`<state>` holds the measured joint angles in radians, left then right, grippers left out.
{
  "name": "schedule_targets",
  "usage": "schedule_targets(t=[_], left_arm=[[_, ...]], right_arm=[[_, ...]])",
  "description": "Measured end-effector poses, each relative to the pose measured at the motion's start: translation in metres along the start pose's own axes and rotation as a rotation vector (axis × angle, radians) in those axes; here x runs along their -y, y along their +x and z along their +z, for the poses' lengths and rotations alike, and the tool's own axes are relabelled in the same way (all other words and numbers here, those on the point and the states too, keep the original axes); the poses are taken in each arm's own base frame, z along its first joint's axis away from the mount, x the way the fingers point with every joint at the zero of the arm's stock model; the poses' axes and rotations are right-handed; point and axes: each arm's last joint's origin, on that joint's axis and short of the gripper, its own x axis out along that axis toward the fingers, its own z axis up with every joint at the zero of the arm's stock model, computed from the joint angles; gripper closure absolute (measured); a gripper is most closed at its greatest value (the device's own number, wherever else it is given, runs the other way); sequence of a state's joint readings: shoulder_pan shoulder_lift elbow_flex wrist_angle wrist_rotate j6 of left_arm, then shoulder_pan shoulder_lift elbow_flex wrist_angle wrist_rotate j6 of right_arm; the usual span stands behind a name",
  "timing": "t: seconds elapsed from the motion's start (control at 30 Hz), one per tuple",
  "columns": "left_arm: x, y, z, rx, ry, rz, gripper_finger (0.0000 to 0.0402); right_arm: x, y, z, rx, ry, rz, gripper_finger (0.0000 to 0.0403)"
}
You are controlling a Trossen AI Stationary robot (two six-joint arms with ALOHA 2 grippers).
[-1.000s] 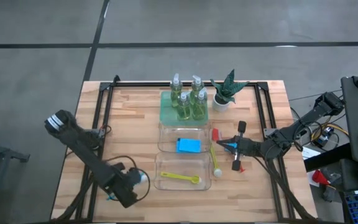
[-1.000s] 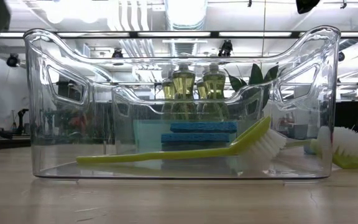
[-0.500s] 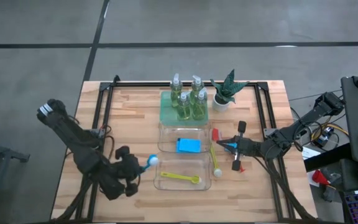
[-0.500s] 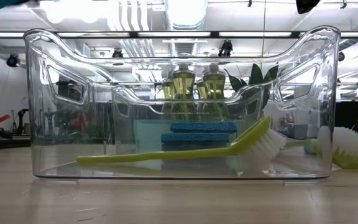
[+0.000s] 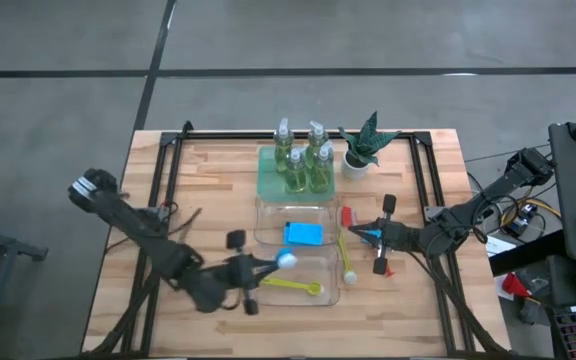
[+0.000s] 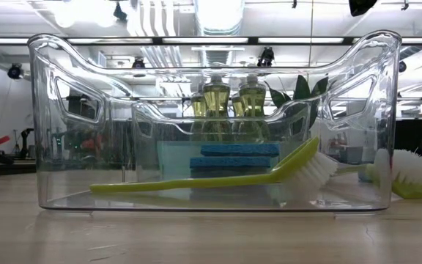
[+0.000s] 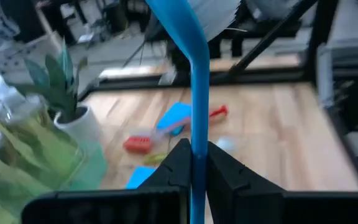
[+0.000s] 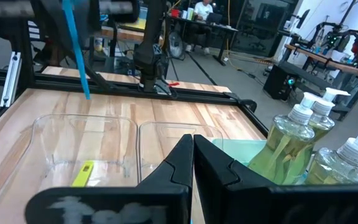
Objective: Pick & Place Kitchen Sink Supplies
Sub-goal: Put the blue dish brush into the bottom transparent bin
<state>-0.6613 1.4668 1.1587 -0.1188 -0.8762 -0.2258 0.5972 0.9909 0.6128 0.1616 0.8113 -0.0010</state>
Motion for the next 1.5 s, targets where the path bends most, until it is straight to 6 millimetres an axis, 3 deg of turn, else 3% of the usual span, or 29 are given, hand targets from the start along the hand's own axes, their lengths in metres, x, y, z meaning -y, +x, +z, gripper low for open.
schedule_targets(t=[0.1, 0.27, 0.53, 0.77, 1.03, 1.3, 1.5], left_arm=[[-0.002, 0.026, -0.013, -0.07, 0.014, 0.002, 0.038], [-0.004, 0.064, -0.035, -0.21, 0.029, -0.164, 0.039], [-0.012, 0.101, -0.054, -0.32, 0.017, -0.207, 0.0364], [-0.016, 0.108, -0.063, -0.429, 0.042, -0.335, 0.039], [-0.022, 0.111, -0.068, -0.457, 0.033, -0.305, 0.0363], [-0.03, 0.113, -0.082, -0.497, 0.041, -0.287, 0.0384], [-0.03, 0.115, -0.084, -0.462, 0.022, -0.293, 0.0368]], right_arm=[[0.0, 0.0, 0.0, 0.0, -0.001, 0.0, 0.0394], [0.0, 0.0, 0.0, 0.0, -0.001, 0.0, 0.0394], [0.0, 0.0, 0.0, 0.0, -0.001, 0.0, 0.0394], [0.0, 0.0, 0.0, 0.0, -0.001, 0.0, 0.0394], [0.0, 0.0, 0.0, 0.0, -0.001, 0.0, 0.0394], [0.0, 0.0, 0.0, 0.0, -0.001, 0.0, 0.0394], [0.0, 0.0, 0.0, 0.0, -0.001, 0.0, 0.0394]])
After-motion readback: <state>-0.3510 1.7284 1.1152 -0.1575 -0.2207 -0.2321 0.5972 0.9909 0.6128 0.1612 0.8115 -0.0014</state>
